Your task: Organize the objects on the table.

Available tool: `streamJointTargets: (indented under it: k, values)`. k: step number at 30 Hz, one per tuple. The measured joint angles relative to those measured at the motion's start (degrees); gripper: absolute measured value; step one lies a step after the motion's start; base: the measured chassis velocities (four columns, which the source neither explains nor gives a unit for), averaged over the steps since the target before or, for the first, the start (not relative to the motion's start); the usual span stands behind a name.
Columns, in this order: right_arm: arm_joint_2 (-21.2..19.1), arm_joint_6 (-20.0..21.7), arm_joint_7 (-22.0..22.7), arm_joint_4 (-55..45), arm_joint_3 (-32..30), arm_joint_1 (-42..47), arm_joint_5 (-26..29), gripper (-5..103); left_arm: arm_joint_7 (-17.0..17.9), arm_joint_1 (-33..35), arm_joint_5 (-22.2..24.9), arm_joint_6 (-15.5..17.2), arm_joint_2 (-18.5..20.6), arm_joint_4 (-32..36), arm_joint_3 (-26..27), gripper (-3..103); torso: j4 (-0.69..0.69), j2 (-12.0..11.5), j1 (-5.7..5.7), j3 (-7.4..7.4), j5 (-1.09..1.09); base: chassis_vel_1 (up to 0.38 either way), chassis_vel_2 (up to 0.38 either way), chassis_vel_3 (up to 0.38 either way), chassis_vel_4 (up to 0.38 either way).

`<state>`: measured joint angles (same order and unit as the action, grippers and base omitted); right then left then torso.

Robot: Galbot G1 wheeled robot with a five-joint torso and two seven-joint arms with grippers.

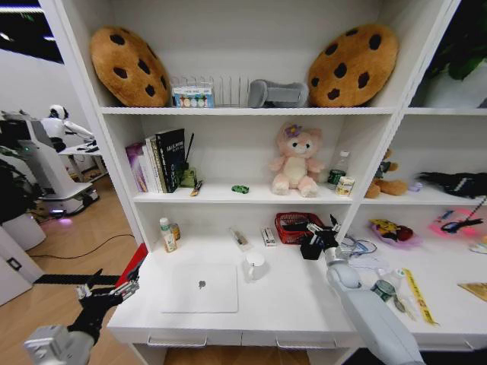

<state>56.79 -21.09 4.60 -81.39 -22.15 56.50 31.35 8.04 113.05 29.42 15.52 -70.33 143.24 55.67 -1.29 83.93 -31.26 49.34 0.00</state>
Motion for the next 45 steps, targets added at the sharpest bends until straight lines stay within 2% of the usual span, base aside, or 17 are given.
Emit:
streamJointTargets:
  k: [3,6,10,12,13,14,15,16,17,18,20,21,23,25,28,34,45]
  values:
    - [-0.6,2.3,1.7,-6.0,-1.7,4.1,0.1,100,0.0,0.0,0.0,0.0,0.0,0.0,0.0,100,0.02,0.0,0.00,0.00,0.00,0.000,0.000,0.000,0.000]
    - [-1.1,9.3,7.5,-17.7,-4.1,13.4,-0.3,100,0.0,0.0,0.0,0.0,0.0,0.0,0.0,100,0.03,0.0,0.00,0.00,0.00,0.000,0.000,0.000,0.000]
    - [-1.1,12.1,7.6,-26.8,-8.7,22.5,-0.4,100,0.0,0.0,0.0,0.0,0.0,0.0,0.0,100,0.02,0.0,0.00,0.00,0.00,0.000,0.000,0.000,0.000]
    - [0.0,14.0,6.4,-34.4,-15.6,30.9,-0.3,100,0.0,0.0,0.0,0.0,0.0,0.0,0.0,100,0.02,0.0,0.01,-0.01,-0.02,0.000,0.000,0.000,0.000]
    - [0.0,14.0,6.4,-34.4,-15.6,30.9,-0.3,100,0.0,0.0,0.0,0.0,0.0,0.0,0.0,100,0.02,0.0,0.01,-0.01,-0.02,0.000,0.000,0.000,0.000]
    - [1.1,15.2,4.6,-38.8,-20.9,36.9,0.5,100,0.1,0.0,0.0,0.0,0.0,0.0,0.0,100,0.01,0.0,0.01,-0.01,0.01,0.000,0.000,0.000,0.000]
    - [1.1,15.2,4.6,-38.8,-20.9,36.9,0.5,100,0.1,0.0,0.0,0.0,0.0,0.0,0.0,100,0.01,0.0,0.01,-0.01,0.01,0.000,0.000,0.000,0.000]
    - [2.5,15.9,1.3,-41.8,-26.2,42.5,1.2,100,0.0,0.0,0.0,0.0,0.0,0.0,0.0,100,0.01,0.0,0.01,-0.01,-0.02,0.000,0.000,0.000,0.000]
    - [3.8,15.4,-1.1,-43.4,-30.0,46.8,1.3,100,0.0,0.0,0.0,0.0,0.0,0.0,0.0,100,-0.01,0.0,0.01,-0.02,-0.02,0.000,0.000,0.000,0.000]
    - [3.8,15.4,-1.1,-43.4,-30.0,46.8,1.3,100,0.0,0.0,0.0,0.0,0.0,0.0,0.0,100,-0.01,0.0,0.01,-0.02,-0.02,0.000,0.000,0.000,0.000]
    - [6.6,12.1,-5.4,-44.6,-36.4,52.9,0.8,100,0.0,0.0,0.0,0.0,0.0,0.0,0.0,100,0.00,0.0,0.01,-0.01,-0.01,0.000,0.000,0.000,0.000]
    - [6.6,12.1,-5.4,-44.6,-36.4,52.9,0.8,100,0.0,0.0,0.0,0.0,0.0,0.0,0.0,100,0.00,0.0,0.01,-0.01,-0.01,0.000,0.000,0.000,0.000]
    - [10.1,7.2,-6.4,-43.9,-41.1,54.8,-0.7,100,0.0,0.0,0.0,0.0,0.0,0.0,0.0,100,0.01,0.0,0.01,-0.01,0.00,0.000,0.000,0.000,0.000]
    - [11.1,6.2,-6.0,-43.7,-42.6,55.1,-0.8,100,0.0,0.0,0.0,0.0,0.0,0.0,0.0,100,0.02,0.0,0.01,-0.01,0.01,0.000,0.000,0.000,0.000]
    - [12.0,6.3,-5.4,-43.7,-44.5,55.8,1.8,100,0.0,0.0,0.0,0.0,0.0,0.0,0.0,100,0.02,0.0,0.01,0.00,-0.02,0.000,0.000,0.000,0.000]
    - [12.5,10.1,-4.7,-42.8,-43.6,56.8,9.1,100,0.0,0.0,0.0,0.0,0.0,0.0,0.0,100,0.02,0.0,0.01,0.00,-0.01,0.000,0.000,0.000,0.000]
    - [12.3,6.6,-9.2,-33.3,-43.4,53.1,8.8,100,0.0,0.0,0.0,0.0,0.0,0.0,0.0,100,0.02,0.0,0.00,0.00,0.01,-0.061,-0.055,0.070,0.064]
